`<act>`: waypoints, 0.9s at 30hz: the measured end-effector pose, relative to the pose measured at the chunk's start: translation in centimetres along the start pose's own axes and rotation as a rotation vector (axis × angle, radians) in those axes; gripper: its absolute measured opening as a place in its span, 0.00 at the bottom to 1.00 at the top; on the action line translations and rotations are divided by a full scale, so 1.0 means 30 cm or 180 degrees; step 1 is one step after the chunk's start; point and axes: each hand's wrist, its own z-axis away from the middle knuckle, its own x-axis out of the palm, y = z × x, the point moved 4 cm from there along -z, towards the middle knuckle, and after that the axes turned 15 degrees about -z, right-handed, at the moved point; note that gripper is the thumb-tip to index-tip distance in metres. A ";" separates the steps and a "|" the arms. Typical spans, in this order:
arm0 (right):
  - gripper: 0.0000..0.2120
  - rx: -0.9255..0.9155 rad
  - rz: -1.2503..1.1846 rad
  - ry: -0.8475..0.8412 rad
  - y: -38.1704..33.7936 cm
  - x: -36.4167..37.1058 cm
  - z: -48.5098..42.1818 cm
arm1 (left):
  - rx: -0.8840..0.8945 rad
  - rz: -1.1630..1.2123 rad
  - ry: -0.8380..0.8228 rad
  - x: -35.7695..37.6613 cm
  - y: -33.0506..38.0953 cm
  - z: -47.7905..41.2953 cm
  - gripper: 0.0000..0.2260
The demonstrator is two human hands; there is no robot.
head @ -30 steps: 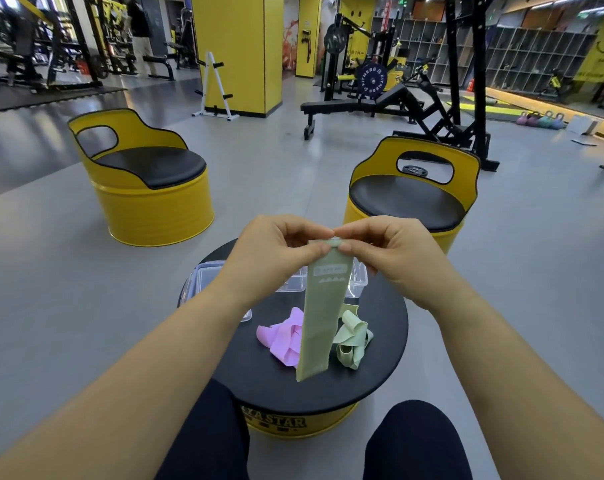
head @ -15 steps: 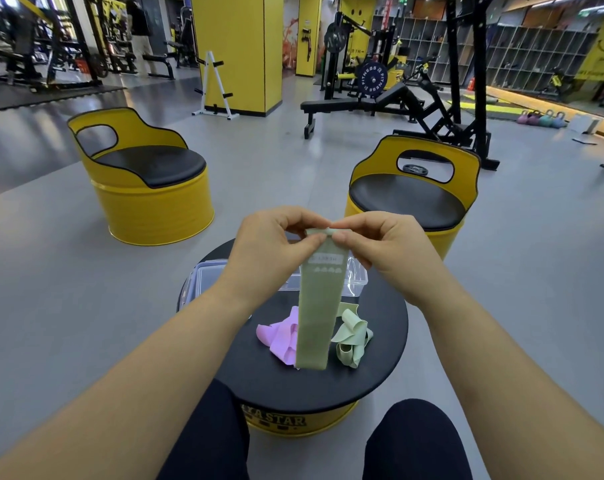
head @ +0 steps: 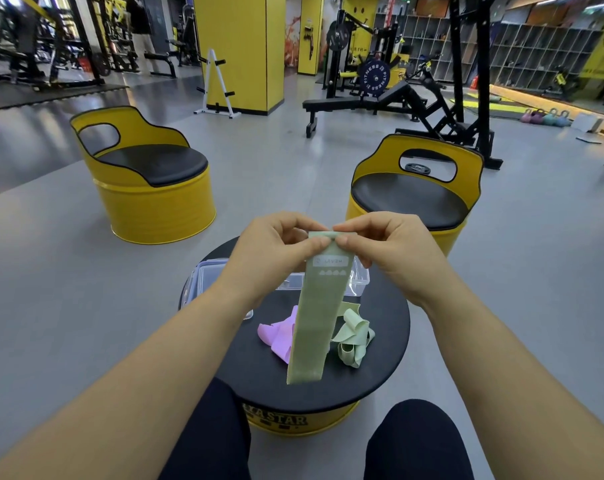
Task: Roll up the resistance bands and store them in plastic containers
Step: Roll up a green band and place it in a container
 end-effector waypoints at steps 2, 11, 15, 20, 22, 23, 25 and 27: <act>0.06 -0.0005 -0.0001 -0.0002 -0.002 0.001 0.003 | 0.0043 0.0071 0.0006 -0.002 0.006 0.004 0.06; 0.07 -0.0054 -0.0083 0.0048 -0.007 0.000 0.013 | 0.0117 0.0226 0.0033 -0.001 0.017 0.016 0.08; 0.08 -0.0180 -0.0038 0.0129 -0.006 -0.002 0.018 | 0.0073 0.0212 -0.0028 -0.001 0.017 0.014 0.06; 0.09 -0.0387 0.0061 0.0159 -0.010 0.006 0.024 | 0.0076 0.0113 -0.0090 -0.006 0.030 0.014 0.04; 0.09 -0.0482 0.0170 0.0169 -0.011 0.009 0.026 | 0.0062 0.0188 -0.0084 -0.007 0.029 0.017 0.04; 0.10 -0.0523 0.0214 0.0179 -0.010 0.010 0.027 | 0.0067 0.0207 -0.0056 -0.008 0.024 0.016 0.05; 0.11 -0.0575 0.0222 0.0181 -0.006 0.012 0.029 | 0.0087 0.0178 -0.0001 -0.006 0.016 0.014 0.06; 0.11 -0.0556 0.0166 0.0166 -0.002 0.013 0.029 | 0.0106 0.0173 0.0045 -0.006 0.010 0.014 0.07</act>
